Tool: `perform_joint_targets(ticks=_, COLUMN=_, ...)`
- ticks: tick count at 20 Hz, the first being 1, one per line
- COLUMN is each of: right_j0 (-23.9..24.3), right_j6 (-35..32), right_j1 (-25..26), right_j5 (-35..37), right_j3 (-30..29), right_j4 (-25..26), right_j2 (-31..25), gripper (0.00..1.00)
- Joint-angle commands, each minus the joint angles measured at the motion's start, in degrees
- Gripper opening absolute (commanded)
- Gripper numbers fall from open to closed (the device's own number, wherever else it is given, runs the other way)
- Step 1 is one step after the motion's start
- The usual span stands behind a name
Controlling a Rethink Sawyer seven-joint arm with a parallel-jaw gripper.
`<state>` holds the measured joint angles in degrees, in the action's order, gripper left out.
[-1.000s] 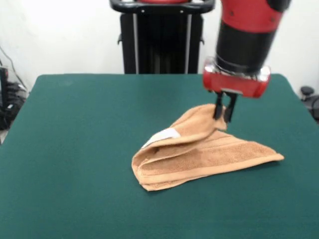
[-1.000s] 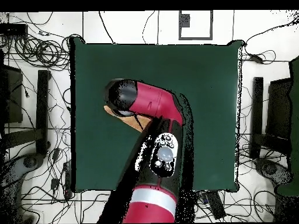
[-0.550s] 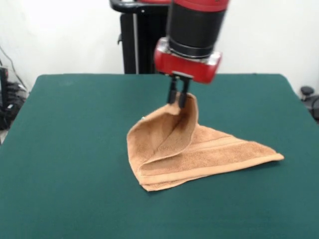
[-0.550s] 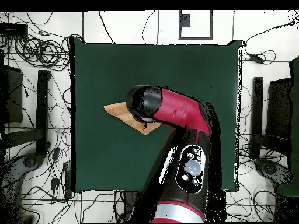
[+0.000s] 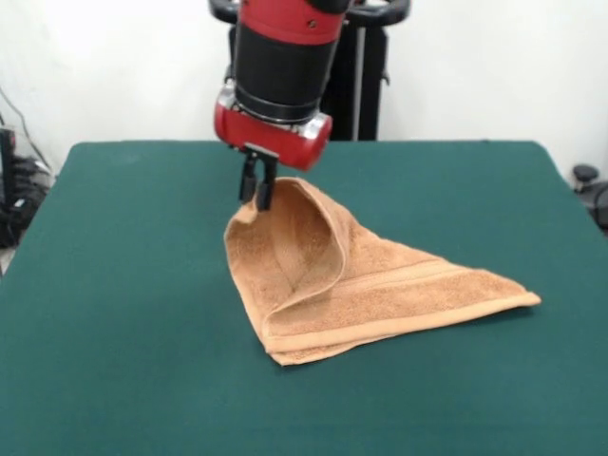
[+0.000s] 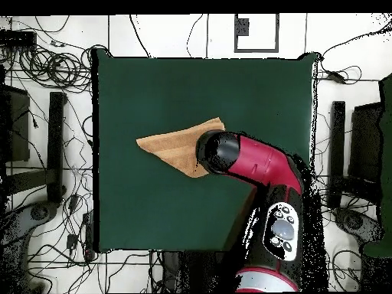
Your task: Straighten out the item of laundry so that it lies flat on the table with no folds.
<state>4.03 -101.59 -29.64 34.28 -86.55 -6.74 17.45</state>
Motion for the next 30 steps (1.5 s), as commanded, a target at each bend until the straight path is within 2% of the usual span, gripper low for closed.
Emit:
perform_joint_targets(ticks=1, right_j0=1.6, right_j6=-3.5, right_j1=2.9, right_j5=-5.5, right_j3=-9.1, right_j4=3.0, right_j2=-7.8, gripper=0.0)
perform_joint_targets(ticks=30, right_j0=8.0, right_j6=-1.0, right_j1=-2.6, right_j5=-3.0, right_j3=-14.6, right_j4=6.7, right_j2=-8.6, gripper=0.0)
